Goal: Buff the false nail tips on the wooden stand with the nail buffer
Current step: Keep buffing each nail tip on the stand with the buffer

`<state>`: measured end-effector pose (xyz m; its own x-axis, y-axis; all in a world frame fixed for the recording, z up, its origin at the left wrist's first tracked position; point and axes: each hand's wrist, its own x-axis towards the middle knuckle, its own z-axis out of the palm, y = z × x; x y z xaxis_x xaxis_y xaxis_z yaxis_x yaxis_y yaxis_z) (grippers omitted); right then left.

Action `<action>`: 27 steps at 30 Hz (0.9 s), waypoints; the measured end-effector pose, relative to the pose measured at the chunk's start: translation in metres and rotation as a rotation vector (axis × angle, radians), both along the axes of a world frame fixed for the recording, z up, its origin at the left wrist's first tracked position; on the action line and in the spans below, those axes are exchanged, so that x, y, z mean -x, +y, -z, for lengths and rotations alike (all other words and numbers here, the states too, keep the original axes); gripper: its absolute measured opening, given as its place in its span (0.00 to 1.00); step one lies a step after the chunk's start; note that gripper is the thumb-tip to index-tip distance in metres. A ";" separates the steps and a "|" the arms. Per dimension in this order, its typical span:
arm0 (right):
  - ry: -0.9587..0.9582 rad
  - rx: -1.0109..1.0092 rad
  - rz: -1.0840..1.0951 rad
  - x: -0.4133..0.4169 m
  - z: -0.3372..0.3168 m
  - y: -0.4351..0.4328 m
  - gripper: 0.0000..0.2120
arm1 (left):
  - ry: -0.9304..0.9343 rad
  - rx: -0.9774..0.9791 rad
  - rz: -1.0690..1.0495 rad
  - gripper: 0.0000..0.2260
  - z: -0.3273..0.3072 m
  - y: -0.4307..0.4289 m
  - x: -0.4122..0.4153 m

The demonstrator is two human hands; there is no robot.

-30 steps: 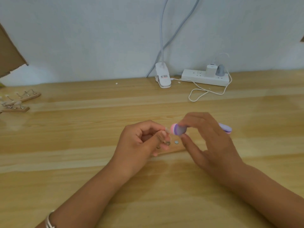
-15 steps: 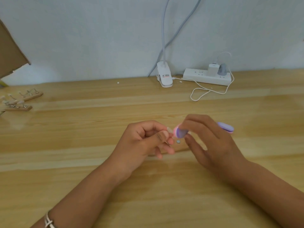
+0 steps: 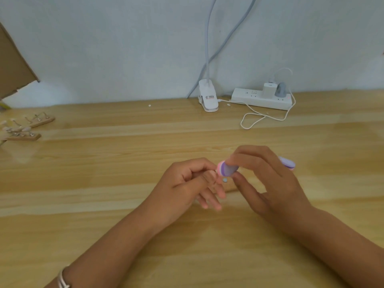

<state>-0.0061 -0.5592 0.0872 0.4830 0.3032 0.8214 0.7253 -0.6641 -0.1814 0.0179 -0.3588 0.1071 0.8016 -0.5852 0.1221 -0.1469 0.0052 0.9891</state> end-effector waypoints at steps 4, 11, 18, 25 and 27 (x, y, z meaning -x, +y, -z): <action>-0.007 0.088 0.048 -0.002 -0.001 -0.006 0.15 | -0.028 0.016 0.007 0.10 0.000 0.001 0.001; -0.044 0.100 -0.037 0.004 -0.001 0.008 0.13 | 0.017 -0.031 0.072 0.11 -0.001 0.001 -0.002; 0.009 0.091 0.056 0.000 -0.006 -0.004 0.16 | 0.142 -0.018 0.119 0.11 0.000 0.004 -0.005; -0.019 0.122 0.025 -0.003 -0.002 -0.007 0.18 | 0.324 0.059 0.285 0.12 -0.004 0.009 -0.007; -0.013 0.039 0.019 -0.003 -0.005 -0.007 0.16 | 0.321 0.049 0.279 0.12 -0.005 0.008 -0.006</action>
<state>-0.0033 -0.5663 0.0918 0.4781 0.3265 0.8153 0.7149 -0.6840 -0.1453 0.0237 -0.3506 0.1123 0.6156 -0.7845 -0.0746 0.1820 0.0495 0.9821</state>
